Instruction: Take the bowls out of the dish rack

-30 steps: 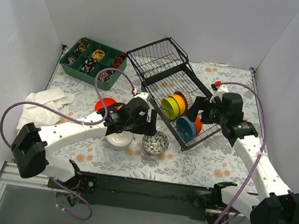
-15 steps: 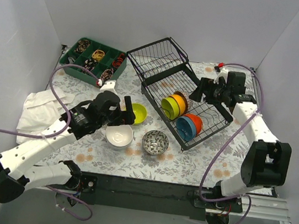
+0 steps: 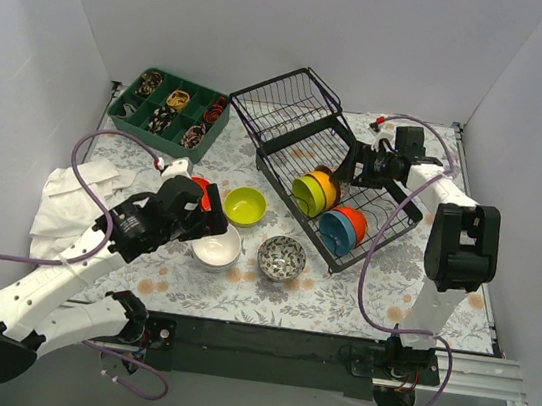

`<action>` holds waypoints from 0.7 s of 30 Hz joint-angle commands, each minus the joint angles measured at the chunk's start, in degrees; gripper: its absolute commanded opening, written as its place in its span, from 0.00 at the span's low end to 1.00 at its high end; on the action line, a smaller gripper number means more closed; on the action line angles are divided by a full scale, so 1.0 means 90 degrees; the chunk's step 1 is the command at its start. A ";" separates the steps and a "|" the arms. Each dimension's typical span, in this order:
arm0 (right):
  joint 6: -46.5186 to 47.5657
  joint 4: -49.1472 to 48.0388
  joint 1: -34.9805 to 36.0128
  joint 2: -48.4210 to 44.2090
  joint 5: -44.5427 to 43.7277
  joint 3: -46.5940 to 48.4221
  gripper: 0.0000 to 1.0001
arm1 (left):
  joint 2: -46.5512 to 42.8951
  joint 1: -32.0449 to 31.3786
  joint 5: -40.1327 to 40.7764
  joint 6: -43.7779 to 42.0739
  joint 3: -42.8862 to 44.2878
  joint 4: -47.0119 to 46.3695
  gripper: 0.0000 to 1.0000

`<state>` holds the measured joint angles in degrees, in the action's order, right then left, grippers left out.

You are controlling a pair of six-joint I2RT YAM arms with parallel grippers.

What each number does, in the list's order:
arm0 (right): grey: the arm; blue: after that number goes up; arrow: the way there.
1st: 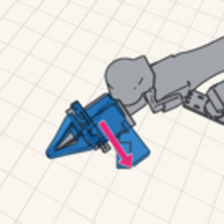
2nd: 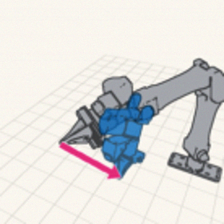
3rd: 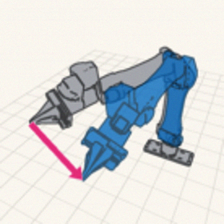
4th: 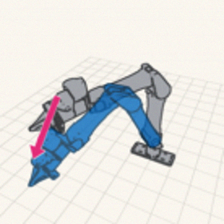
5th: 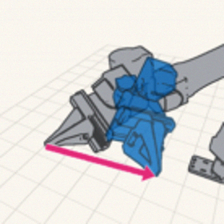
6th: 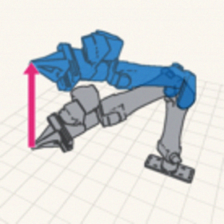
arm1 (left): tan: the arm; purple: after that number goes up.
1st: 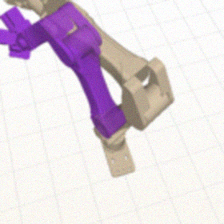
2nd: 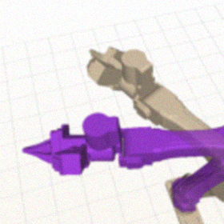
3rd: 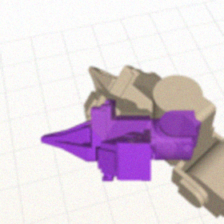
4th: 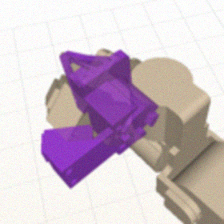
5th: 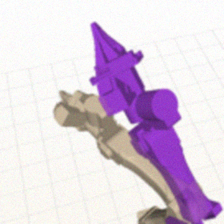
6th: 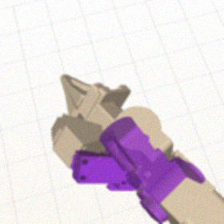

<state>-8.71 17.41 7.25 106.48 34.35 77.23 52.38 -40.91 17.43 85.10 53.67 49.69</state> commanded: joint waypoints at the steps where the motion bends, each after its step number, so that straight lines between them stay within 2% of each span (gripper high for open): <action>1: 0.0157 -0.0264 0.0015 0.0297 0.0626 0.0422 0.97 | -0.0205 0.0043 0.0085 0.0232 -0.0045 0.0172 0.98; 7: 0.0401 -0.0264 0.0044 0.0571 0.0929 0.0462 0.91 | -0.0332 0.0033 -0.0022 0.0359 -0.0114 0.0211 0.98; 13: 0.0626 -0.0196 0.0093 0.0552 0.1056 0.0452 0.77 | -0.0439 0.0033 -0.0130 0.0486 -0.0250 0.0231 0.98; 16: 0.0723 -0.0069 0.0132 0.0436 0.0970 0.0442 0.66 | -0.0468 0.0033 -0.0159 0.0496 -0.0260 0.0211 0.98; 17: 0.0753 -0.0059 0.0152 0.0387 0.0901 0.0442 0.57 | -0.0468 0.0033 -0.0159 0.0496 -0.0260 0.0211 0.98; 19: 0.0840 0.0038 0.0181 0.0241 0.0697 0.0432 0.47 | -0.0478 0.0033 -0.0159 0.0466 -0.0260 0.0182 0.98; 20: 0.0860 0.0067 0.0201 0.0182 0.0618 0.0432 0.38 | -0.0459 0.0033 -0.0159 0.0457 -0.0251 0.0162 0.98; 21: 0.0870 0.0077 0.0230 0.0113 0.0549 0.0442 0.34 | -0.0449 0.0033 -0.0159 0.0428 -0.0250 0.0143 0.98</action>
<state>-2.57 15.59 7.18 110.17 40.71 79.85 49.23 -40.86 16.08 88.92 51.79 51.05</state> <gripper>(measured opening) 0.839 0.982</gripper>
